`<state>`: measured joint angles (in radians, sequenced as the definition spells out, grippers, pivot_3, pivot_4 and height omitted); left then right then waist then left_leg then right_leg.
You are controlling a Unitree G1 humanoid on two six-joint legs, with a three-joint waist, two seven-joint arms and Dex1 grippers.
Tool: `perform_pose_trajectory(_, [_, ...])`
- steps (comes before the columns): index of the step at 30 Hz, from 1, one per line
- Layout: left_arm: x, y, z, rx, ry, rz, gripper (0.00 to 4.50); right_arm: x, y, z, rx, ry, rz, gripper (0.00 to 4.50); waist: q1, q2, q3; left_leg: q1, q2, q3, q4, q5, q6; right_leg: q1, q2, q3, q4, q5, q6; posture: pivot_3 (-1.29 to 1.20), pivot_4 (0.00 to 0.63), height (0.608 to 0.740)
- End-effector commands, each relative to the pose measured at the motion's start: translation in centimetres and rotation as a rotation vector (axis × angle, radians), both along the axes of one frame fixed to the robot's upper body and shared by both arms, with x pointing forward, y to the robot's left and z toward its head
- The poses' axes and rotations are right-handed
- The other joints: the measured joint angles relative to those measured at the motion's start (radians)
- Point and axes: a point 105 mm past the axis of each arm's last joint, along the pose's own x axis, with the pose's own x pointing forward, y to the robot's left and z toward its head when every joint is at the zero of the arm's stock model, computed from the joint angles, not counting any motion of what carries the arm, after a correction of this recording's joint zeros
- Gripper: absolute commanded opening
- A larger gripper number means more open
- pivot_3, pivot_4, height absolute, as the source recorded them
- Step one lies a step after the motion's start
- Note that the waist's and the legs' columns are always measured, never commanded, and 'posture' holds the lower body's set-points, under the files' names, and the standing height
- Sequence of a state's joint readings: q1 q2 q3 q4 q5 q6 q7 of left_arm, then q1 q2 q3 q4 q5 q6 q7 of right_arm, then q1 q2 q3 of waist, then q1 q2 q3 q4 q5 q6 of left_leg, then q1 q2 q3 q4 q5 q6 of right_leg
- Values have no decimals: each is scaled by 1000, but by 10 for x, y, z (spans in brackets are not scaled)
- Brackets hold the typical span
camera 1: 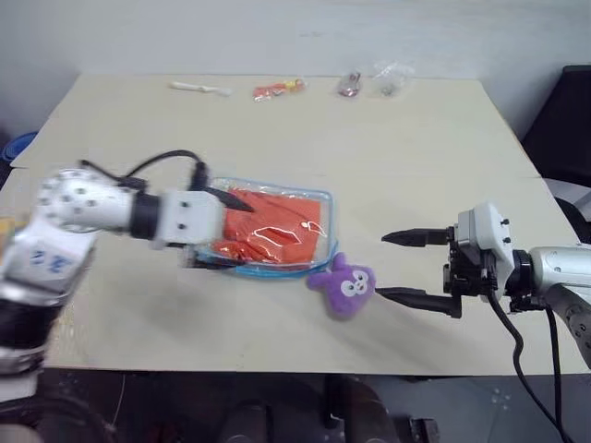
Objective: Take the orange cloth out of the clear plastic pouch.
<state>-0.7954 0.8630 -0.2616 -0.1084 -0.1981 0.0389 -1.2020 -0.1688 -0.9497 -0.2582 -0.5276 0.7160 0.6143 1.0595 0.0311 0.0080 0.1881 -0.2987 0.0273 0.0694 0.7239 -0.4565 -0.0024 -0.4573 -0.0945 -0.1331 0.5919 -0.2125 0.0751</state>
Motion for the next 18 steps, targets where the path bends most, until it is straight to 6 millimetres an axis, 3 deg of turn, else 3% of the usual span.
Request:
perform_pose_trajectory(1, [22,-26,-10,56,-42,-102,4246,-13,-16,11,-36,-40,-78,4500,4,0,0,0,0,0,0,0,0,1,0,0,0,0,0,0,150,740])
perform_pose_trajectory(5, [29,-62,-16,28,-22,-220,4246,-26,-27,7,-42,-27,-167,4500,-4,-2,0,0,0,0,0,-1,2,2,0,0,-2,1,2,0,150,740])
perform_pose_trajectory(9, [23,-89,-25,41,2,-337,4246,-35,-32,3,-31,-23,-249,4500,-7,-2,0,1,0,0,0,-1,2,3,0,1,-2,1,2,0,150,740])
perform_pose_trajectory(14, [8,-96,-29,91,44,-452,4246,-43,-35,-2,-29,-11,-302,4500,-5,-2,0,1,0,0,0,-1,2,3,0,2,-2,1,2,0,150,740])
perform_pose_trajectory(18, [2,-93,-51,219,19,-536,4246,-44,-34,-2,-24,-15,-315,4500,-4,-2,0,1,0,0,1,-1,2,3,-1,2,-2,1,2,0,150,740])
